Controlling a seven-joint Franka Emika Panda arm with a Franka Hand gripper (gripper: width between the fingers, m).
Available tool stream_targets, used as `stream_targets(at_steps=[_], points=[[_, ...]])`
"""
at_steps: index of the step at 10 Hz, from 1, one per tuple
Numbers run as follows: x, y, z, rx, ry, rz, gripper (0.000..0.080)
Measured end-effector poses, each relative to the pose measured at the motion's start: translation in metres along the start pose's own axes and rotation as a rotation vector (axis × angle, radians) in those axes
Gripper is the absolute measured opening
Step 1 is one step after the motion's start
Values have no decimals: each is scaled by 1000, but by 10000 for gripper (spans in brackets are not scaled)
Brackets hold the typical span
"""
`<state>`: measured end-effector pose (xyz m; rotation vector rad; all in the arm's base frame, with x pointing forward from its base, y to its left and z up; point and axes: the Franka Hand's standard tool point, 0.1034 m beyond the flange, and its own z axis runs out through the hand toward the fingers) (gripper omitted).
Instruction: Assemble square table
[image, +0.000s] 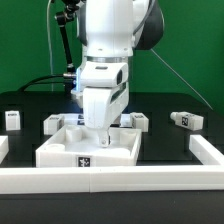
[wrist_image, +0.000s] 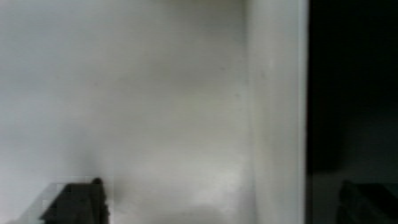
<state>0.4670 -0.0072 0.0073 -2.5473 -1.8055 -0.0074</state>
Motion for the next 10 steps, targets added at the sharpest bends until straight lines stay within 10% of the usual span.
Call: stream_targets(at_steps=[2,5,10], points=[[1,0,0,1,0,-1,525],[0,-1,1,2,0,-1,81],[0,-1,1,3,0,0,57]])
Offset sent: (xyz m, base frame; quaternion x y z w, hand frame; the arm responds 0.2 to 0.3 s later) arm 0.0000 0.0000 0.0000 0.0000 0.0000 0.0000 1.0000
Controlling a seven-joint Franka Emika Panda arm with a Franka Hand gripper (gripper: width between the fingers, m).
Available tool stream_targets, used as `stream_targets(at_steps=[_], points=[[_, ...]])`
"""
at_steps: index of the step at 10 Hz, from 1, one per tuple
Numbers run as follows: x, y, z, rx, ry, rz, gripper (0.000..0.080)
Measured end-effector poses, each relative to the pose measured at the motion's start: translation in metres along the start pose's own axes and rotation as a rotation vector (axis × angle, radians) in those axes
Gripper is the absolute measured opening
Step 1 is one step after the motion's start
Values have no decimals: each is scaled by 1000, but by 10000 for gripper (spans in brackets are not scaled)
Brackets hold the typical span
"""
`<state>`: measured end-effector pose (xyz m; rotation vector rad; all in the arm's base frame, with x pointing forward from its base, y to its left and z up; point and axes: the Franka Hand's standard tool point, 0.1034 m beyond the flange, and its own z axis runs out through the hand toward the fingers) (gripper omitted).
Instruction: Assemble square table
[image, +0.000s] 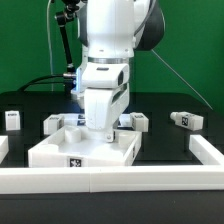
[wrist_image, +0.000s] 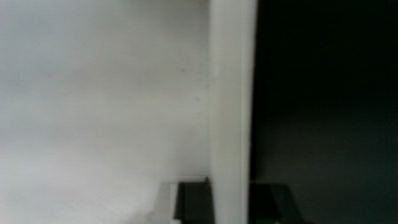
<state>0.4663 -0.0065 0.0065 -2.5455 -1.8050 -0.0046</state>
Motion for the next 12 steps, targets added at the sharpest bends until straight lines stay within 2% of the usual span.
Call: stream_targets(at_steps=[3,4,7,11,12], points=[[0,0,0,0,0,-6,57],[0,1,0,1,-3,-83,57],[15,-5,0,-5,-17,-185,57],[14,-5,0,-5,-16,-184,57],[23,-5,0,-14,-7,-204,57]])
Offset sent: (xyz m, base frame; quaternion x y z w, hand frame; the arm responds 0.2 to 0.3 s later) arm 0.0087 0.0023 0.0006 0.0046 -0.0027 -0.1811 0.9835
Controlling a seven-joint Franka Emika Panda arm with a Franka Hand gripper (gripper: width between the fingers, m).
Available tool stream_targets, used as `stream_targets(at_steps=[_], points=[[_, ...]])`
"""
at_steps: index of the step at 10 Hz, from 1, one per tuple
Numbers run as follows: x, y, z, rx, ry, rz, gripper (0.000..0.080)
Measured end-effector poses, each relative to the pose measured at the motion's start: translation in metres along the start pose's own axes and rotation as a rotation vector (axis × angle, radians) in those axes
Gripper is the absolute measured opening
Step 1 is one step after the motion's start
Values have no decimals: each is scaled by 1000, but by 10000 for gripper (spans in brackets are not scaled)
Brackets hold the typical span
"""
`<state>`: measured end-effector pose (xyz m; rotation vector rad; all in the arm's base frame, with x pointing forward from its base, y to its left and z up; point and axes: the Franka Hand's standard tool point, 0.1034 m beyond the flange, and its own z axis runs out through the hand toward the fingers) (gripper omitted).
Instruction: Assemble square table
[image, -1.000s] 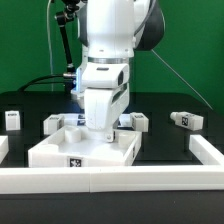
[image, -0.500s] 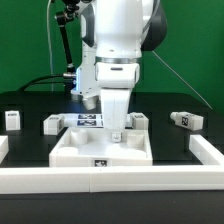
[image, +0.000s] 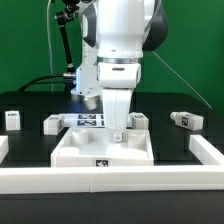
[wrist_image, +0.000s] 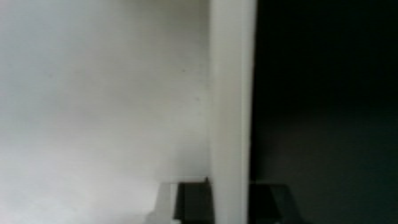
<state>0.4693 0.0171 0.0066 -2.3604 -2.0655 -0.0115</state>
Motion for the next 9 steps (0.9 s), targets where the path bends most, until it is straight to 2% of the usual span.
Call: stream_targets(at_steps=[4,9], points=[[37,7,0,9,9,-64,57],[40,8,0,8,10,-66,57]])
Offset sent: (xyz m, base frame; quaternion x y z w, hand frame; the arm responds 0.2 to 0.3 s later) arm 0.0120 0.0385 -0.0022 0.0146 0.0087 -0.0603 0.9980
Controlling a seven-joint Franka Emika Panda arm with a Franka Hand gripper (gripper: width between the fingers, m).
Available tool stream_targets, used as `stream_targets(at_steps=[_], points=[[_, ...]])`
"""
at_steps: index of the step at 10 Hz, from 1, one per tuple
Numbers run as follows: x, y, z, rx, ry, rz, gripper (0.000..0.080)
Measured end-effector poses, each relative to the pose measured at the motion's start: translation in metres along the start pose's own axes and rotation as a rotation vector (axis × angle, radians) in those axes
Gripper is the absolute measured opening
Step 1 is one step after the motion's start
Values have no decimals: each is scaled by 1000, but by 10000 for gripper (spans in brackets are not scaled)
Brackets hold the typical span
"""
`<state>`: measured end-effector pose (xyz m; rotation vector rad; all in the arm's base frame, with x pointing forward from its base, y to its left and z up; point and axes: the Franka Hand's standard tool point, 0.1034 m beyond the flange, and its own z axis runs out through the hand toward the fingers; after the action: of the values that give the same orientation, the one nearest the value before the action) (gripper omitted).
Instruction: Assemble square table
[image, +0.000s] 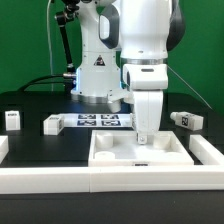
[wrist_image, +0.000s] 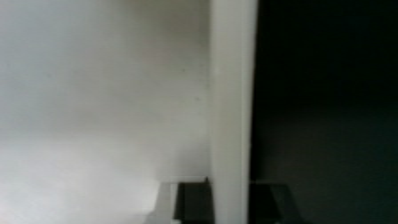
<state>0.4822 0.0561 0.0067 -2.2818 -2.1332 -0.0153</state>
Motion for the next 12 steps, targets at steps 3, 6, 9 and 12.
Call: stream_targets(at_steps=[3,6,9,12], points=[[16,5,0,11,2,-27,57],[27,9,0,13,5,-34,57],[29,10,0,16,3,-27,57],[28,9,1,18,3,-26,311]])
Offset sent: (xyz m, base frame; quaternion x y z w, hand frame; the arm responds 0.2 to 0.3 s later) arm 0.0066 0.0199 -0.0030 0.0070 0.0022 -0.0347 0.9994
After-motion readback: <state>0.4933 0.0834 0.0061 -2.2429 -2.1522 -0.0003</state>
